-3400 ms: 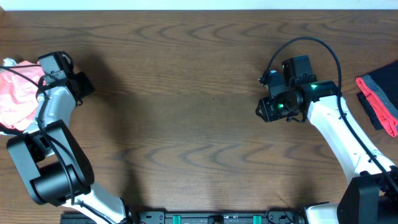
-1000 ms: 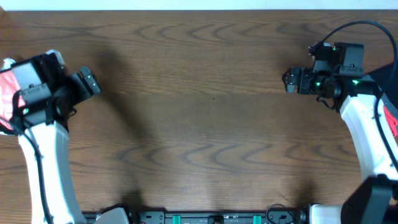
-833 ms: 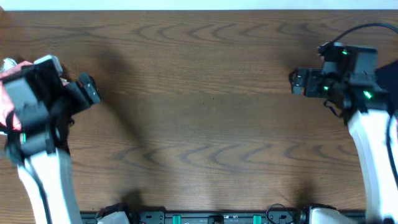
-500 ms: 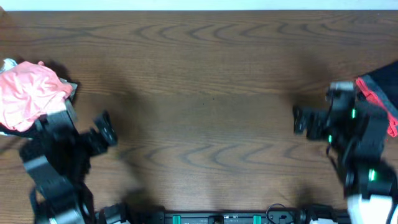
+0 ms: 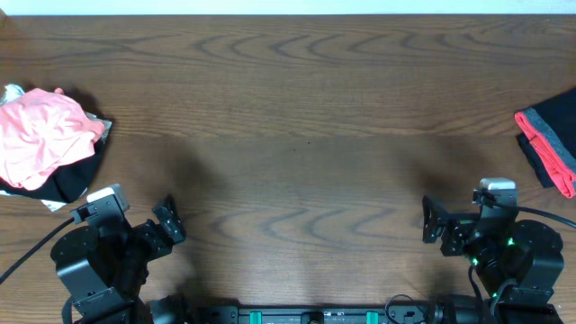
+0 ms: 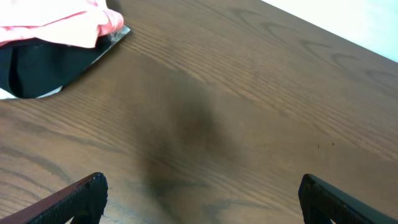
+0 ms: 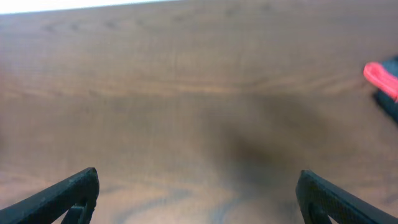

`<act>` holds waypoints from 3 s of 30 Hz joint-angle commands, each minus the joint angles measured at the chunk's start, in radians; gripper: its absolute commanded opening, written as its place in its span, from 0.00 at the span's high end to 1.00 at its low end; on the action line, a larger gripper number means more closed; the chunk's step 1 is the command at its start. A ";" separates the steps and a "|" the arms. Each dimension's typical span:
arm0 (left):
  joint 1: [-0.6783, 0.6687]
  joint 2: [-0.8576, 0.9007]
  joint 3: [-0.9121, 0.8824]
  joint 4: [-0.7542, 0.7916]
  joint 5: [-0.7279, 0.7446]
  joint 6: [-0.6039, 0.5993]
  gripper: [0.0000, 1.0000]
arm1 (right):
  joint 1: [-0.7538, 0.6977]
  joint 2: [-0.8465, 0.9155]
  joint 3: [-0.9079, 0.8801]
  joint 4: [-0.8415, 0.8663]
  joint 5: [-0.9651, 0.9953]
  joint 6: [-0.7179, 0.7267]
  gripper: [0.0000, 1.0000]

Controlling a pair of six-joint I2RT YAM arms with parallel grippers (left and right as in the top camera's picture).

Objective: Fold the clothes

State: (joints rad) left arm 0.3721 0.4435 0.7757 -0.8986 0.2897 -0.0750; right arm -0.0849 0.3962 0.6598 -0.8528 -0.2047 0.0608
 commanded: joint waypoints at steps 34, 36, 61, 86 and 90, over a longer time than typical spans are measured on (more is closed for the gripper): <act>0.002 -0.001 -0.001 -0.004 0.016 -0.005 0.02 | 0.000 -0.391 -0.510 0.574 -0.051 -0.049 0.01; 0.002 -0.001 -0.001 -0.004 0.016 -0.005 0.02 | 0.000 -0.391 -0.574 0.714 -0.050 -0.067 0.01; 0.002 -0.001 -0.001 -0.004 0.016 -0.005 0.02 | 0.000 -0.391 -0.654 0.798 -0.006 -0.335 0.01; -0.090 -0.061 -0.016 -0.042 -0.010 -0.001 0.02 | 0.000 -0.391 -0.654 0.798 -0.006 -0.335 0.01; -0.090 -0.135 -0.096 -0.040 -0.028 -0.001 0.02 | 0.000 -0.391 -0.654 0.798 -0.006 -0.335 0.01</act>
State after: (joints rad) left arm 0.2859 0.3523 0.7395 -0.9340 0.2810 -0.0780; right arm -0.0849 0.0116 0.0071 -0.0490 -0.2234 -0.2584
